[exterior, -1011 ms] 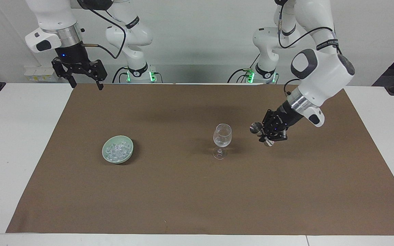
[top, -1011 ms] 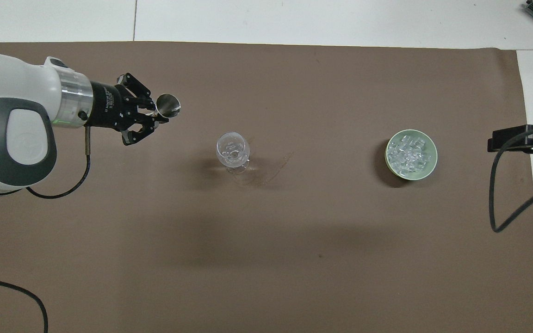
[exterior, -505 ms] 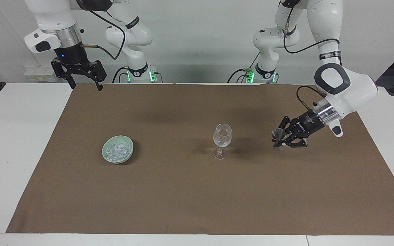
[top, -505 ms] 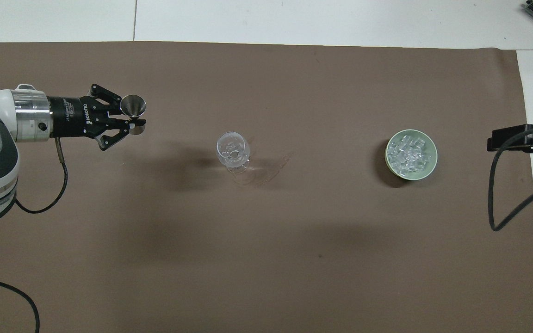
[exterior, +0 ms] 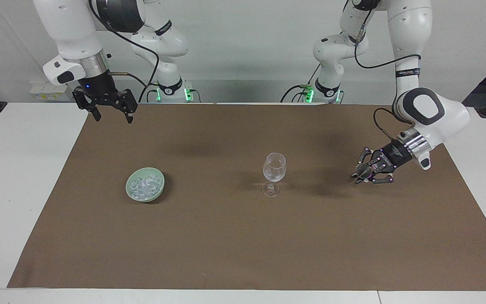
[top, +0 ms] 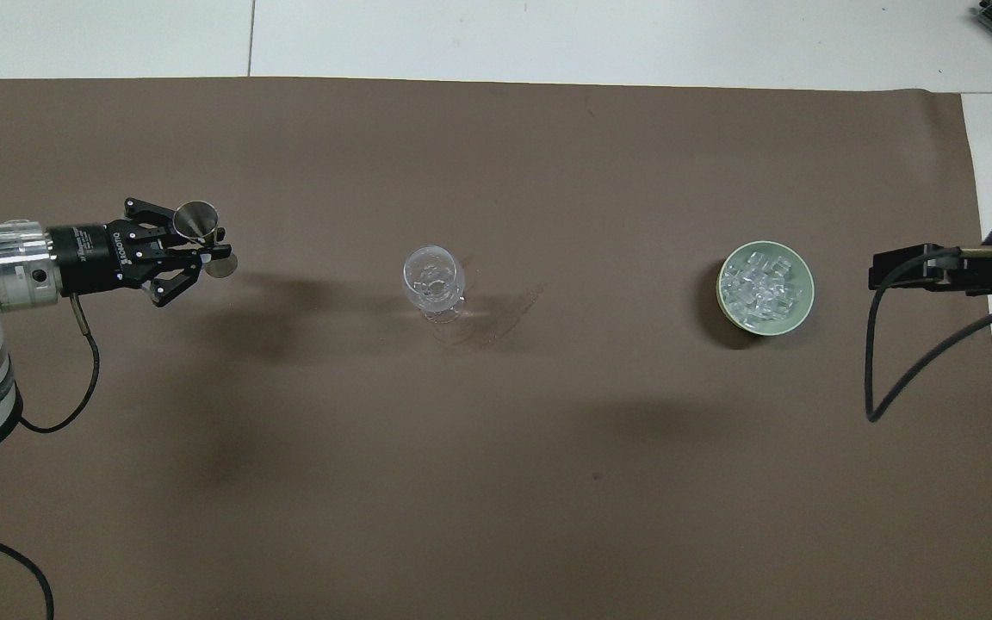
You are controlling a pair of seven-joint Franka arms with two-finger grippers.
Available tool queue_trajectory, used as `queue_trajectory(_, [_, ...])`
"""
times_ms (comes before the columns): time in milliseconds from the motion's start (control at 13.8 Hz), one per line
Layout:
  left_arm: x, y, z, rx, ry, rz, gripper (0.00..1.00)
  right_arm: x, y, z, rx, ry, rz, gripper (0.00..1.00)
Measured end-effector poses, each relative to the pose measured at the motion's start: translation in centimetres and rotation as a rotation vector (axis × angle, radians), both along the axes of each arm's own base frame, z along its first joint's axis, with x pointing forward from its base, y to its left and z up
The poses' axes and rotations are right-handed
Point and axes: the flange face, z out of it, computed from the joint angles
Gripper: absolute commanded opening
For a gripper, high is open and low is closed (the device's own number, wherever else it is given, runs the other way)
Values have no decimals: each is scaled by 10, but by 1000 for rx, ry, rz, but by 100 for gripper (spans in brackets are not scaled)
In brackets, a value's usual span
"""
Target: Pour wine and add ice with both arms
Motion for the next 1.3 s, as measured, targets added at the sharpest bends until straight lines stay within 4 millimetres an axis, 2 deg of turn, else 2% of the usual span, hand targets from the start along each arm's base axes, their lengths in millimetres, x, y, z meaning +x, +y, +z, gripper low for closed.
queue_trajectory(505, [-26, 42, -38, -53, 18, 109, 0, 14, 1, -80, 0, -3, 26, 100])
queue_trajectory(939, [-49, 61, -72, -121, -43, 180, 0, 35, 3, -143, 0, 7, 69, 100])
queue_trajectory(1083, [-55, 67, -79, -121, -54, 186, 0, 37, 4, -156, -1, 10, 97, 93])
queue_trajectory(1300, [-60, 64, -85, -96, -109, 140, 0, 43, 5, -176, -2, 4, 136, 79])
